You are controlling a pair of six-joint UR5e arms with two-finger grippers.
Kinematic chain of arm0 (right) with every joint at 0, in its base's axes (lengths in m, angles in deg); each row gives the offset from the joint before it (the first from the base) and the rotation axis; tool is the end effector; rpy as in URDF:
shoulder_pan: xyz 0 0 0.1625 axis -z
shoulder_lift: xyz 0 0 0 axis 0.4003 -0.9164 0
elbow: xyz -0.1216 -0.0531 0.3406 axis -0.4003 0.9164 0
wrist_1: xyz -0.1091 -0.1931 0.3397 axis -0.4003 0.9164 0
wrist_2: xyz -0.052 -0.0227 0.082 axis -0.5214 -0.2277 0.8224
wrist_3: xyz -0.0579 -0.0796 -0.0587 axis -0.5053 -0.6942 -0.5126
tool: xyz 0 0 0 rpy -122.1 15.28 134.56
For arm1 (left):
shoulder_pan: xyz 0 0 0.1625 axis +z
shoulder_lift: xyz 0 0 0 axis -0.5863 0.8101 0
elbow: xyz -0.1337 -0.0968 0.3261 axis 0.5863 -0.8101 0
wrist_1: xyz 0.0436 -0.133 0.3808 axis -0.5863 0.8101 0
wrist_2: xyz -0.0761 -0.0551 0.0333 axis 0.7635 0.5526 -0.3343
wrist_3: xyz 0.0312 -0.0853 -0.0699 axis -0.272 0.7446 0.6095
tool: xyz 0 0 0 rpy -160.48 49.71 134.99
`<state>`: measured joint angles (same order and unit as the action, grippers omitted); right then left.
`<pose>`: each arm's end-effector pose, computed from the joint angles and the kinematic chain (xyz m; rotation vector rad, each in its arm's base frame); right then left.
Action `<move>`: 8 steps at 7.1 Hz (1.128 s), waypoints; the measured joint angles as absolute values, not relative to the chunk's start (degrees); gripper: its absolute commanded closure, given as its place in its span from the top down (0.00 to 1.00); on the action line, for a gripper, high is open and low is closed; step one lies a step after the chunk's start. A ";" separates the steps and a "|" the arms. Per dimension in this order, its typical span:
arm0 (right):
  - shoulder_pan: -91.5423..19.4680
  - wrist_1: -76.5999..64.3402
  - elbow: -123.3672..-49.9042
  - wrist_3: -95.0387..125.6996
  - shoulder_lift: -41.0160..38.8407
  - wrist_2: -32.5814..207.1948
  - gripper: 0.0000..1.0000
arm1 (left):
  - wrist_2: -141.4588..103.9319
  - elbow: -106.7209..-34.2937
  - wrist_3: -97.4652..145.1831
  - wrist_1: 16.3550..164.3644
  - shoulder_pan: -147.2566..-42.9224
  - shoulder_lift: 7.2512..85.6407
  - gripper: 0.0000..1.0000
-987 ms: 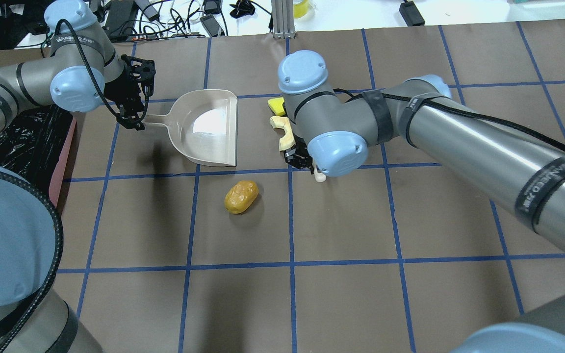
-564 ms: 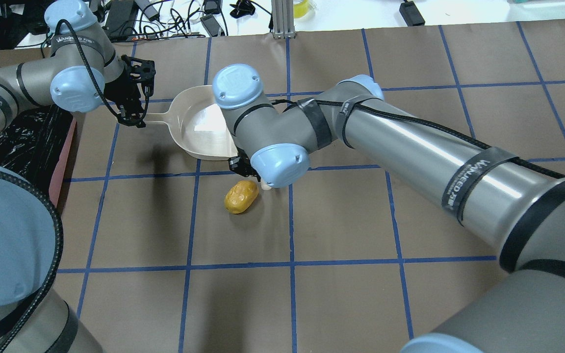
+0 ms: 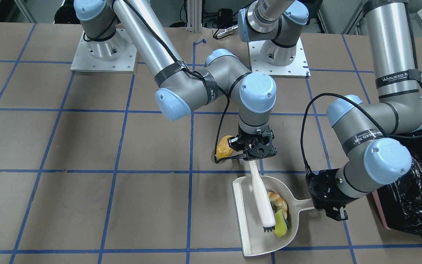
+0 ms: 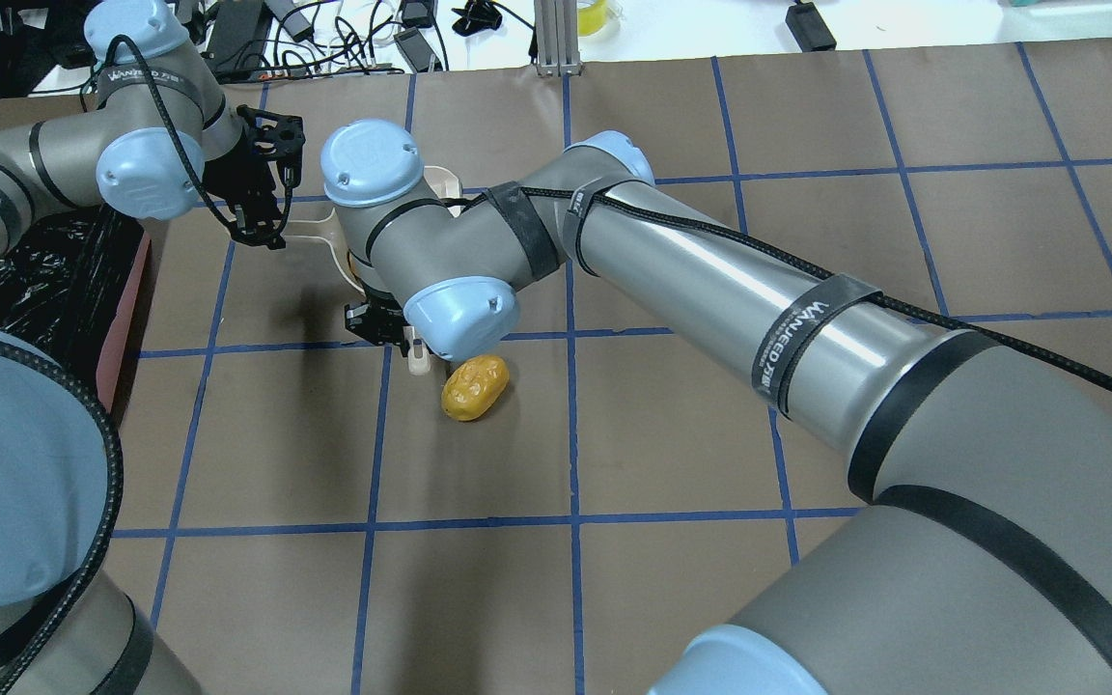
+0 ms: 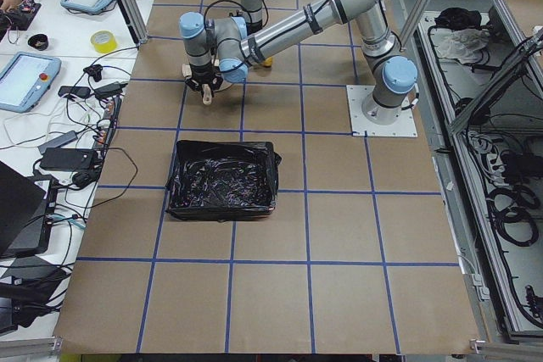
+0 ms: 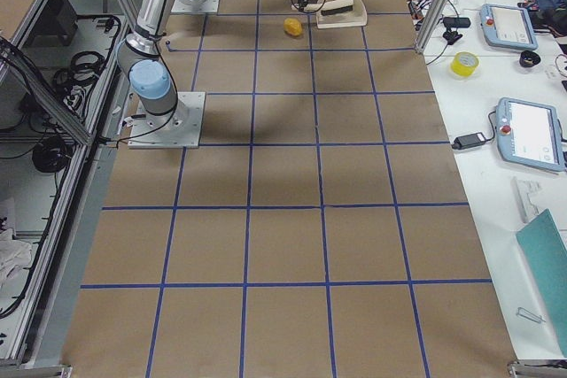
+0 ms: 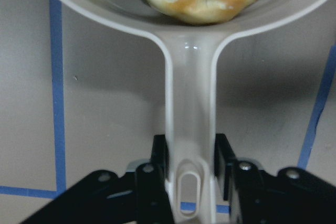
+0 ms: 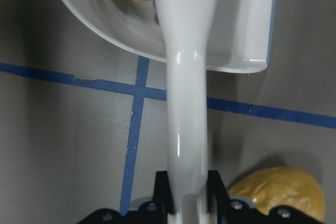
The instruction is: Sweep and dump trash into bin
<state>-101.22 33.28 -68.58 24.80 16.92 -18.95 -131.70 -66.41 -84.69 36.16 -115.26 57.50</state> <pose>0.5113 -0.4781 0.1914 -0.2372 3.0030 0.0197 -0.0127 -0.6399 0.1860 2.0717 2.3342 0.0234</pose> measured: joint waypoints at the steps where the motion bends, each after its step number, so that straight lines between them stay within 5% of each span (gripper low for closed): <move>1: -101.09 31.23 -67.78 24.45 16.19 -19.60 0.00 | -131.72 -66.43 -84.87 36.25 -115.24 57.31 0.00; 5: -95.60 15.14 -70.27 24.38 4.35 -28.00 0.00 | -132.51 -72.47 -92.89 36.49 -111.61 53.03 0.00; 8: -91.79 10.82 -81.74 28.03 -5.09 -28.59 0.00 | -137.55 -81.58 -95.36 35.49 -111.73 45.45 0.00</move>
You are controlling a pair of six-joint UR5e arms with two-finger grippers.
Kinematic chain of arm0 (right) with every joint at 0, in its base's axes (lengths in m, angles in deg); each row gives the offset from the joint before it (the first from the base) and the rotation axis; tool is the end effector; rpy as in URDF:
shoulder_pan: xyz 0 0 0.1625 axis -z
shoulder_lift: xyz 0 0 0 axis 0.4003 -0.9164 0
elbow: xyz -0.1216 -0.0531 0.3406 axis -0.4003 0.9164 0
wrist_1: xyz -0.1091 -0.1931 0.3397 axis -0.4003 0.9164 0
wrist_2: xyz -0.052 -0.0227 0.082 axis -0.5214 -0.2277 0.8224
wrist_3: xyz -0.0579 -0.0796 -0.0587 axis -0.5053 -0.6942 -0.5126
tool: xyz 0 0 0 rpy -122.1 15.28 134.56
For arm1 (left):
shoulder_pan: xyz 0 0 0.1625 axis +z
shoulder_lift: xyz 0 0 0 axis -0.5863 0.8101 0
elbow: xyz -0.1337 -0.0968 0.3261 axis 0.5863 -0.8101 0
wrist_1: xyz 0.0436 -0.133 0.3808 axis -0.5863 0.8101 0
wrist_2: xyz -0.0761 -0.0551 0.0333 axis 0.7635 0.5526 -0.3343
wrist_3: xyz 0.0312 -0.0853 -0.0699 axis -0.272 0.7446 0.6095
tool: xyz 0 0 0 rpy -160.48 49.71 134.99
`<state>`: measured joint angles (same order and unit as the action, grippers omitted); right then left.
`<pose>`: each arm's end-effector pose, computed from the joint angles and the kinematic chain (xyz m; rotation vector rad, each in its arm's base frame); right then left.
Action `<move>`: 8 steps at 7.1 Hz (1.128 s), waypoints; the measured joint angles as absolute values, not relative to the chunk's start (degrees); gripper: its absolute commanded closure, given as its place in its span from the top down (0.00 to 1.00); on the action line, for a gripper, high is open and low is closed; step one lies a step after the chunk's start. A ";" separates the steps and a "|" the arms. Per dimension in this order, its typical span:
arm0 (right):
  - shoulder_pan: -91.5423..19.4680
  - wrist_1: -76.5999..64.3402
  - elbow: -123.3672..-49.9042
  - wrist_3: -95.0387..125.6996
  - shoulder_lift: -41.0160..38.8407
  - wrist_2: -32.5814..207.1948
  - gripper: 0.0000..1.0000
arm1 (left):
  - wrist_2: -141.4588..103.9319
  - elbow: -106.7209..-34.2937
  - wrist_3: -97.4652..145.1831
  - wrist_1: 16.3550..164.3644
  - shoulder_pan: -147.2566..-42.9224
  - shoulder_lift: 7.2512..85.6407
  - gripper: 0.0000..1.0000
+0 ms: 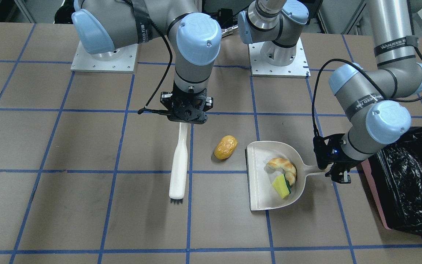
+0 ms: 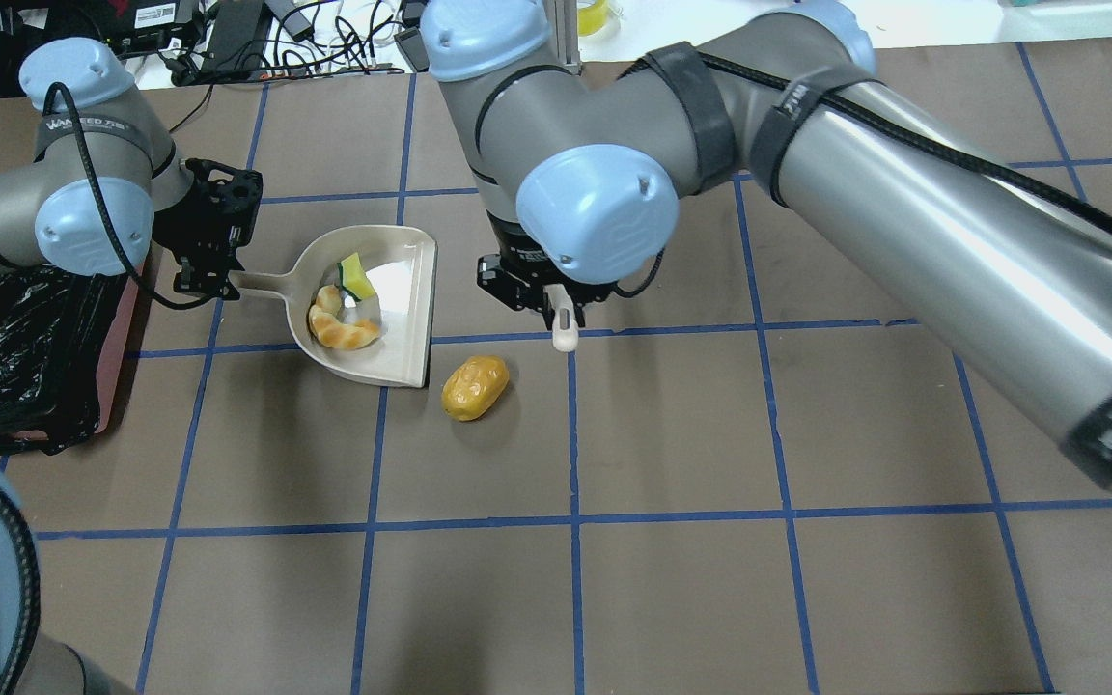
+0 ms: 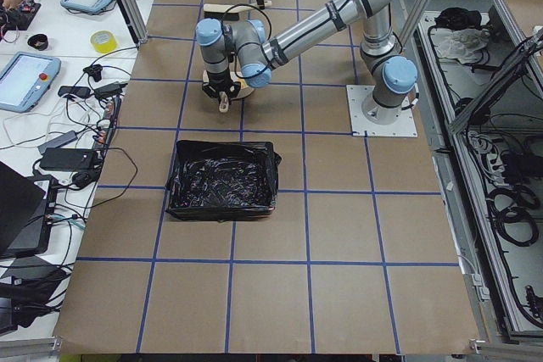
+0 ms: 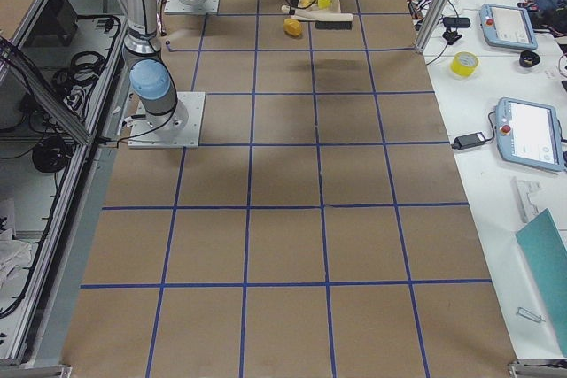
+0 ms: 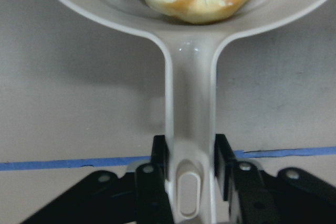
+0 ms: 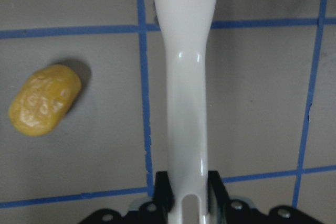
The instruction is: Sweep and dump trash into bin
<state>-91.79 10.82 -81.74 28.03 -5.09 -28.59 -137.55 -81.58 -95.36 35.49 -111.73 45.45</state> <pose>0.3513 -0.4428 0.2887 -0.0930 -3.0043 -0.2110 0.0173 -0.5544 0.1965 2.2018 2.1843 0.1972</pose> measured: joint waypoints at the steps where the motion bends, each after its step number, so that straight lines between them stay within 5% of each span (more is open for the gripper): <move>1: -91.39 10.97 -86.34 29.81 -8.02 -28.61 0.00 | -139.89 -84.61 -95.38 35.35 -112.13 42.53 0.00; 5: -92.33 14.86 -97.53 34.73 -12.85 -26.27 0.00 | -141.44 -94.01 -93.24 35.15 -112.82 34.53 0.00; 8: -100.43 23.02 -99.03 34.33 -7.93 -22.14 0.00 | -141.46 -94.68 -92.93 35.24 -112.97 33.86 0.00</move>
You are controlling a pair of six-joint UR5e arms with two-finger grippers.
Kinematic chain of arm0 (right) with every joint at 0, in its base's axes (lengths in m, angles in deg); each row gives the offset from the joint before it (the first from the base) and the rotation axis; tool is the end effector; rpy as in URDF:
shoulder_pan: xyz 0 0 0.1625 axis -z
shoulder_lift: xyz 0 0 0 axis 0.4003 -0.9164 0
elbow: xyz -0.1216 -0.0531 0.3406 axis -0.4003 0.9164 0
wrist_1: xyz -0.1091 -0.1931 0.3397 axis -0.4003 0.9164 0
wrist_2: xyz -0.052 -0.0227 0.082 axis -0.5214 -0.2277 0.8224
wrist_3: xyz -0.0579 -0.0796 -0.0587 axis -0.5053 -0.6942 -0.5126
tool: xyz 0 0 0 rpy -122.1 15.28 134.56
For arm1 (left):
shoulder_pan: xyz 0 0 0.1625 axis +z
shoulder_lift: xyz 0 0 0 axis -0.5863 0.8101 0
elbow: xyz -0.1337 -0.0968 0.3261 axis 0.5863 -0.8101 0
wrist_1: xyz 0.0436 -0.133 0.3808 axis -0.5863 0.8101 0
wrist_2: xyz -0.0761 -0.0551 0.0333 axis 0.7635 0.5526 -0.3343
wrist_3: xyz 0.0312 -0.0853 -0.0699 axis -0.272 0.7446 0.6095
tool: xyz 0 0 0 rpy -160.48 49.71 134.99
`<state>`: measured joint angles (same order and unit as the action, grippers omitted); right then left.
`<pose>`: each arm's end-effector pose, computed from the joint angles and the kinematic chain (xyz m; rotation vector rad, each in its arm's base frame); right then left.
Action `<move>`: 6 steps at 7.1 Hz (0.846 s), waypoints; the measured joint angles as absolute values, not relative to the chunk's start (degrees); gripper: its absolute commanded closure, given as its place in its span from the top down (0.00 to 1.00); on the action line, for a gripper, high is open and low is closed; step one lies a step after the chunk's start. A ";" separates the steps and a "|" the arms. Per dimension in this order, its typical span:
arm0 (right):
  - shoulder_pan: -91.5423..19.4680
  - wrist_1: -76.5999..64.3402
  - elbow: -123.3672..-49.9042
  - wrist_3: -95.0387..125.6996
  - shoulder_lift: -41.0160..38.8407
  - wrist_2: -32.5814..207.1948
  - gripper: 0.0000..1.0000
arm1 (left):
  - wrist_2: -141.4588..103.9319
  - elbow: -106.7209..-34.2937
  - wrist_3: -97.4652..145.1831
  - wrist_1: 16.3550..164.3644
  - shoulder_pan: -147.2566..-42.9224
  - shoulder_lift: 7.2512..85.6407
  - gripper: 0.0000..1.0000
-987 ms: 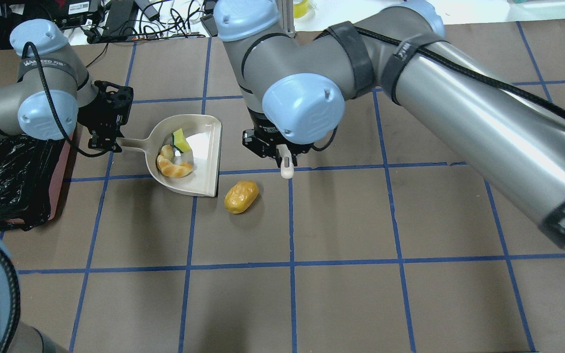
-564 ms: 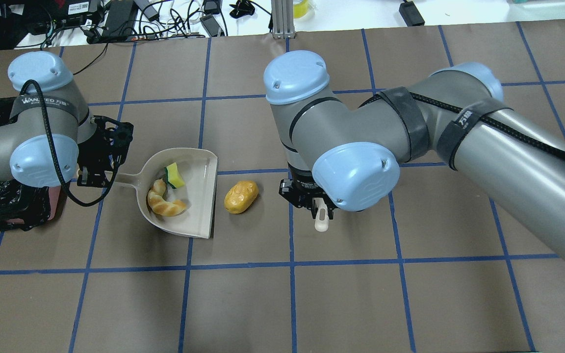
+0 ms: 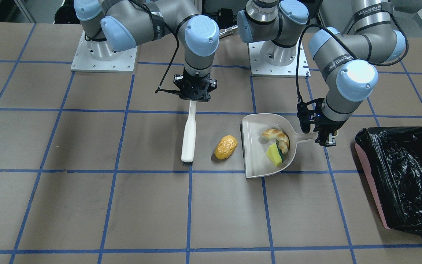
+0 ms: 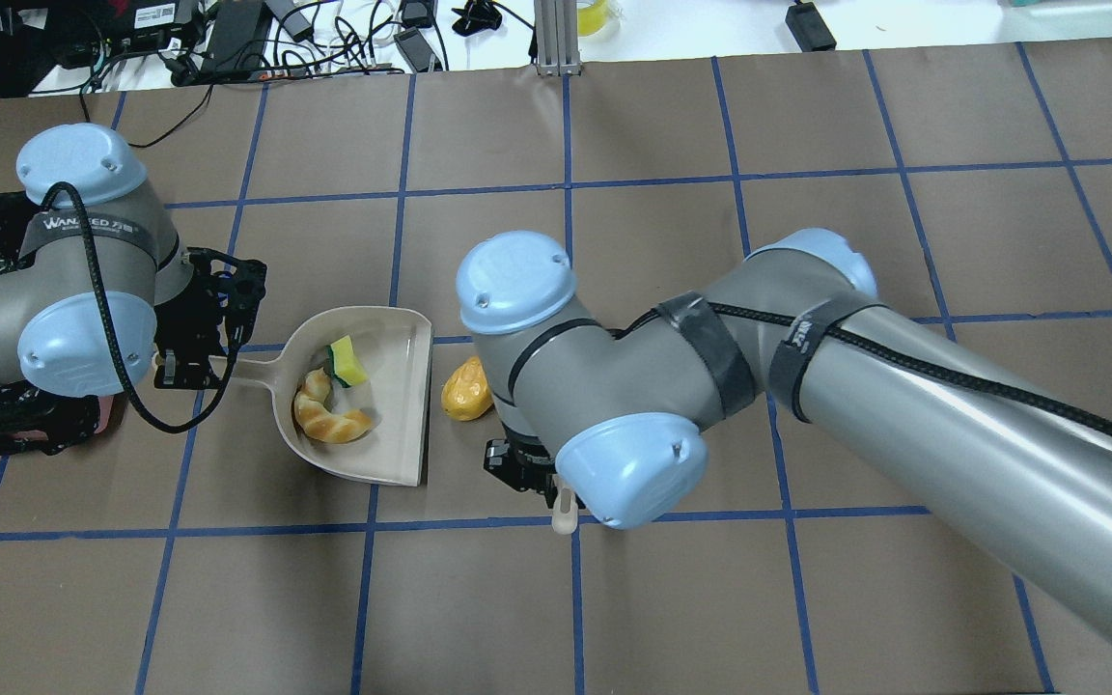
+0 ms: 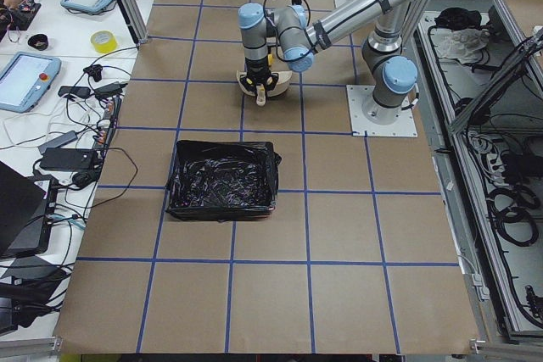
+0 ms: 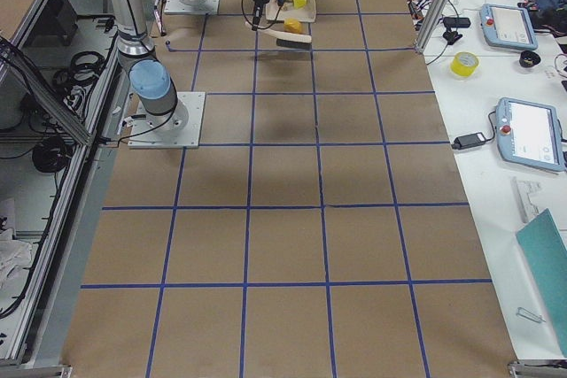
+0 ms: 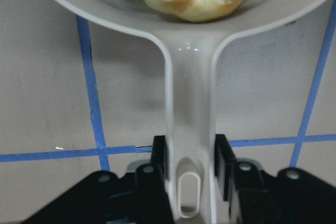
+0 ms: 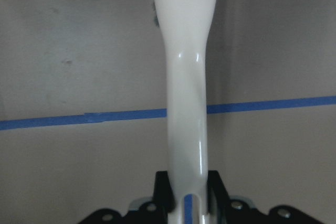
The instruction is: Sweep and dump trash into bin
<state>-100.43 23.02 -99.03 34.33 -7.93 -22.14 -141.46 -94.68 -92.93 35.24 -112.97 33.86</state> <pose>0.3921 -0.3297 0.2008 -0.0497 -3.0472 -0.3341 -0.0050 -0.4752 0.2034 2.1612 2.1817 0.3006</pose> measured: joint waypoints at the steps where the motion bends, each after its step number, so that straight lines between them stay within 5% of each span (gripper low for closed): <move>1: -102.68 24.85 -97.40 32.60 -5.02 -22.15 0.00 | -141.46 -94.71 -92.90 35.25 -113.09 33.80 0.00; 6: -110.76 26.44 -78.21 28.10 9.30 -17.64 0.00 | -141.47 -94.66 -92.74 35.25 -113.23 33.80 0.00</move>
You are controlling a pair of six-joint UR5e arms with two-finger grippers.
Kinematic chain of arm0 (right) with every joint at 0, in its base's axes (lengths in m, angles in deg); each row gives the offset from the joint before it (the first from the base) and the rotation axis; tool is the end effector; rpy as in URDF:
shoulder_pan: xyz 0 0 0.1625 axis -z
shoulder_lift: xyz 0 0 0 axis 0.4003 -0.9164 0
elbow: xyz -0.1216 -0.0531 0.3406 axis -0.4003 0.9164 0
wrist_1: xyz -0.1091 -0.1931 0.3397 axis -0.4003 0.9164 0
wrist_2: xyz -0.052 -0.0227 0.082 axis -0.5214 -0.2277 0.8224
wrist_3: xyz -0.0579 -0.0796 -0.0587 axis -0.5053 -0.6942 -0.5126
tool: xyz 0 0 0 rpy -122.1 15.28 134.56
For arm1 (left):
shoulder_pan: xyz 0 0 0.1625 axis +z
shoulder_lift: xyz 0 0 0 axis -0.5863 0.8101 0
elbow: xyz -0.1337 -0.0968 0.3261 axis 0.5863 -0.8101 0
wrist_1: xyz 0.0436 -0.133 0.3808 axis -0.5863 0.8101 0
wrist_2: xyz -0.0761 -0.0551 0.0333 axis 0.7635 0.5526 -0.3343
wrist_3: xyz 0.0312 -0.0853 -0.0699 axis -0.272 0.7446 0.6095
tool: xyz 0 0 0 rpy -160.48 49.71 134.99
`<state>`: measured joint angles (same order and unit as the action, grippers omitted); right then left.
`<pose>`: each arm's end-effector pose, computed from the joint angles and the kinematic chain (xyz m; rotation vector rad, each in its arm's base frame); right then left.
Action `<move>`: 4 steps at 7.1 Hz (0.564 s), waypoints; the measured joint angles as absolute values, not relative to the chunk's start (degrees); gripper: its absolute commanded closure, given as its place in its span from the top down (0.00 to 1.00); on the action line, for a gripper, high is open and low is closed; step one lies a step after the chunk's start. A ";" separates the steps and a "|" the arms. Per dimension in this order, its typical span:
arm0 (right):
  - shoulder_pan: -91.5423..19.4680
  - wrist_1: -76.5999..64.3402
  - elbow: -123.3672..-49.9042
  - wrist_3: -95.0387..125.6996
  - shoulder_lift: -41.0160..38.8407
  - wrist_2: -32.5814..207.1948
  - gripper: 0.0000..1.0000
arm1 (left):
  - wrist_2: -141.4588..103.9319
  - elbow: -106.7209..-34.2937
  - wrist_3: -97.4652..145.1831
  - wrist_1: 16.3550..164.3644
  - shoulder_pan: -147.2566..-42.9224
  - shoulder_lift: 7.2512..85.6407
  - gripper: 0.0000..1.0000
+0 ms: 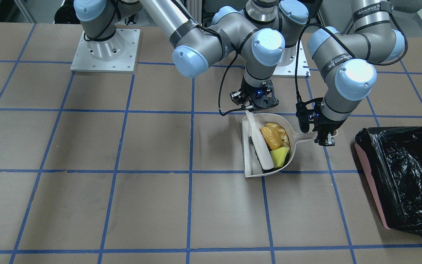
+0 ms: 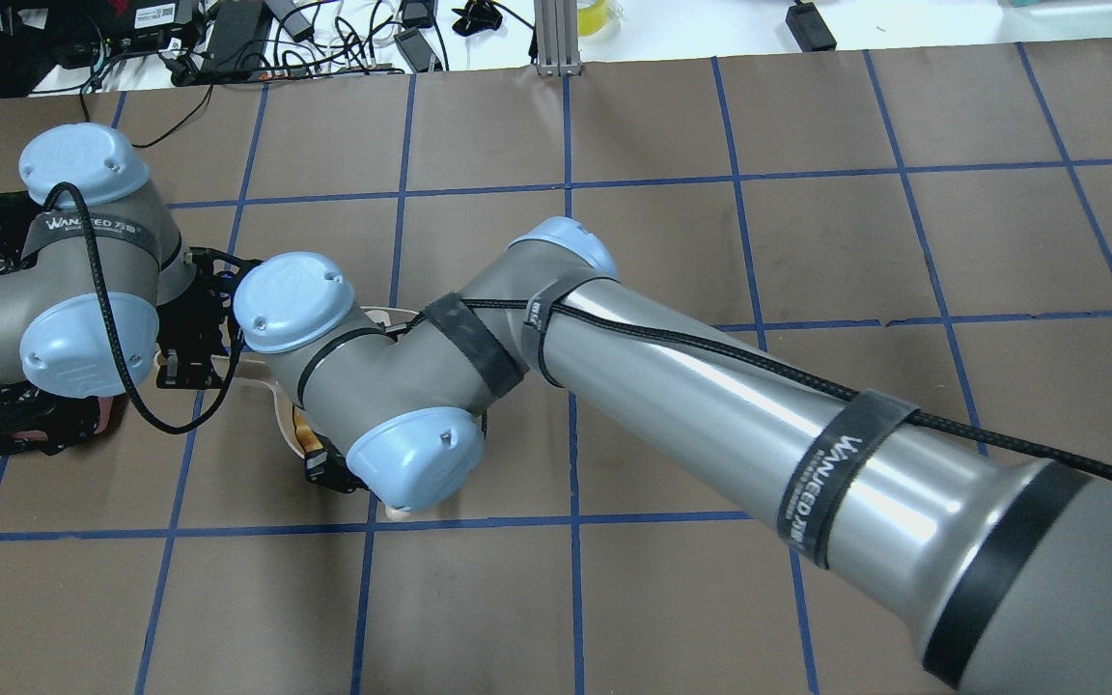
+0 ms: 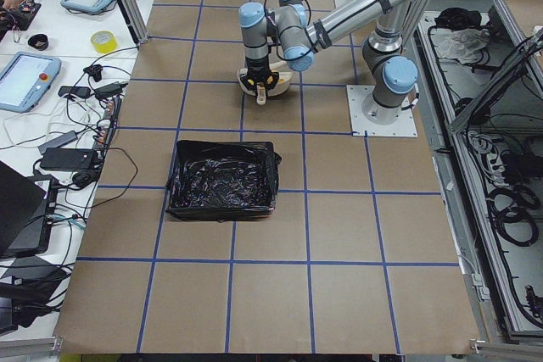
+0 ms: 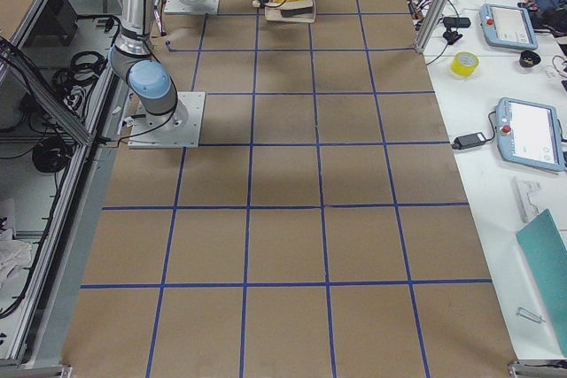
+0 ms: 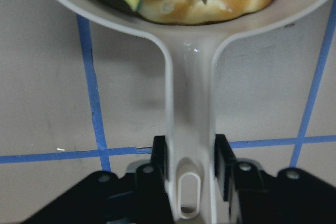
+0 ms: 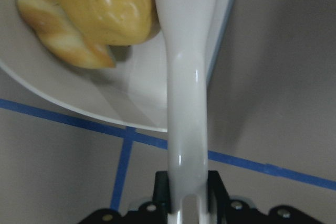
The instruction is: Sweep and dump trash into bin
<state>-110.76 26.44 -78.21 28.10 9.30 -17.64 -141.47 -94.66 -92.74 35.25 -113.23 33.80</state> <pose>0.5409 -0.3395 0.1919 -0.3934 3.0533 0.2539 -0.0072 -0.4752 0.2040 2.1611 2.1792 0.2993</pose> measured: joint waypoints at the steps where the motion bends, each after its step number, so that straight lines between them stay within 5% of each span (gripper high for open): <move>1: -111.24 26.14 -76.38 28.13 10.63 -17.90 0.00 | -141.46 -94.62 -92.74 35.25 -113.23 33.80 0.00; 4: -110.65 18.70 -75.21 27.35 8.47 -23.34 0.00 | -141.46 -94.59 -92.76 35.25 -113.22 33.80 0.00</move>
